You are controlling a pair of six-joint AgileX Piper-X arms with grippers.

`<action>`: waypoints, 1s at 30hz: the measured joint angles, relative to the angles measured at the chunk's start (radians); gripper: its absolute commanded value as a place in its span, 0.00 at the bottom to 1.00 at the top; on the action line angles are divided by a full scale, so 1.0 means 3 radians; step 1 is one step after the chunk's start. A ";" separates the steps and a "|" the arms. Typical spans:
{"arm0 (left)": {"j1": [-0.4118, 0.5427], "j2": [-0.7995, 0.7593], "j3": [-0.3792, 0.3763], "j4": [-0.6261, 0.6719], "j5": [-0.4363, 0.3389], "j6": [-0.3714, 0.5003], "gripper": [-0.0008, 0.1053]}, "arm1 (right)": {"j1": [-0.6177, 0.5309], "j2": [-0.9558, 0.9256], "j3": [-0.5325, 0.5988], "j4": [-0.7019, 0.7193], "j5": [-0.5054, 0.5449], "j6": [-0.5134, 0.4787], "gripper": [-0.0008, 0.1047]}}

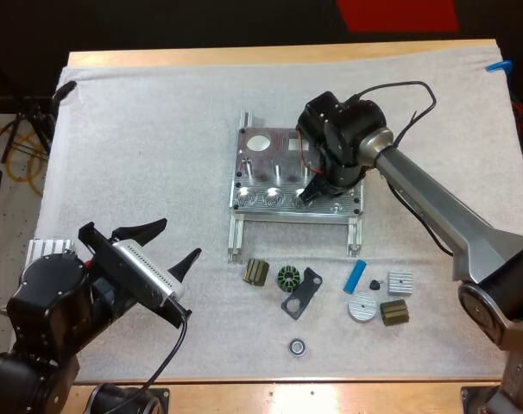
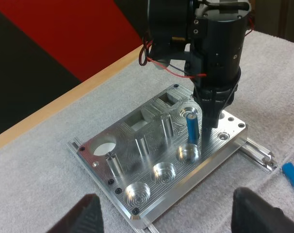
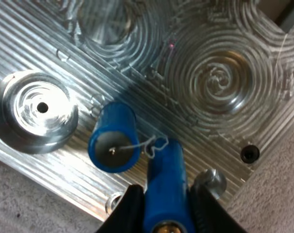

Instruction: Load cells from left to right

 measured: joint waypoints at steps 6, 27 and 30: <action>0.0000 0.0000 0.0000 0.0000 0.0000 0.0000 0.54 | 0.0000 0.0000 0.0000 -0.0031 0.0015 0.0017 0.01; 0.0000 0.0000 0.0000 0.0000 0.0000 0.0000 0.54 | -0.0124 0.0039 0.0000 -0.0064 -0.0169 0.0134 0.15; 0.0000 0.0000 0.0000 0.0000 0.0000 0.0000 0.54 | -0.0124 0.0039 0.0000 -0.0064 -0.0169 0.0147 0.41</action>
